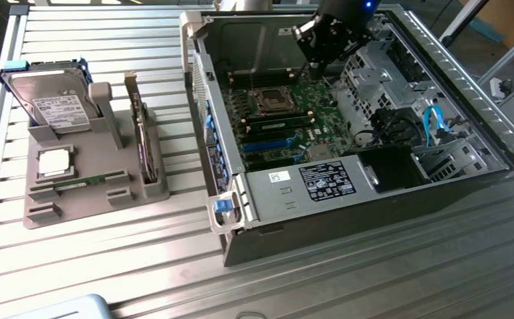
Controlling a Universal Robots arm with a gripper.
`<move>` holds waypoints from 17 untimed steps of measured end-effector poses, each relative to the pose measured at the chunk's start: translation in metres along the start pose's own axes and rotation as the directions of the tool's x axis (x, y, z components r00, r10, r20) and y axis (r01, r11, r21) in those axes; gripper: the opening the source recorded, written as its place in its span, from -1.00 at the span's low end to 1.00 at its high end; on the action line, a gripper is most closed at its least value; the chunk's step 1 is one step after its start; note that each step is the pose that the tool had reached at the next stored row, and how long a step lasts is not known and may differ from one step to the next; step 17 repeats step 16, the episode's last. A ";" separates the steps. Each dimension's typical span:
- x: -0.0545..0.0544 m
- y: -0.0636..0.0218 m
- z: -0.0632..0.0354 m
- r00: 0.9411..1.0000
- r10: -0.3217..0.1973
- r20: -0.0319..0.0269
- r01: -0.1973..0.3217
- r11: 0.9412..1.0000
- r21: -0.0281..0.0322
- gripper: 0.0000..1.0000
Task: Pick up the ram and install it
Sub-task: 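Press down the ram until it locks into place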
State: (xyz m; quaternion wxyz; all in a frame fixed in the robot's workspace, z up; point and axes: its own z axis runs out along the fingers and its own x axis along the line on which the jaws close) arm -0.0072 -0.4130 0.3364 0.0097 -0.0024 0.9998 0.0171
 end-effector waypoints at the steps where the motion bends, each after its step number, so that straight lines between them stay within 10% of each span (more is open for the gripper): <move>1: 0.000 0.0000 0.0000 1.000 0.000 0.000 0.000 1.000 0.000 -0.79; 17: 0.000 0.0003 -0.0082 1.000 0.000 0.000 0.000 1.000 0.000 -0.79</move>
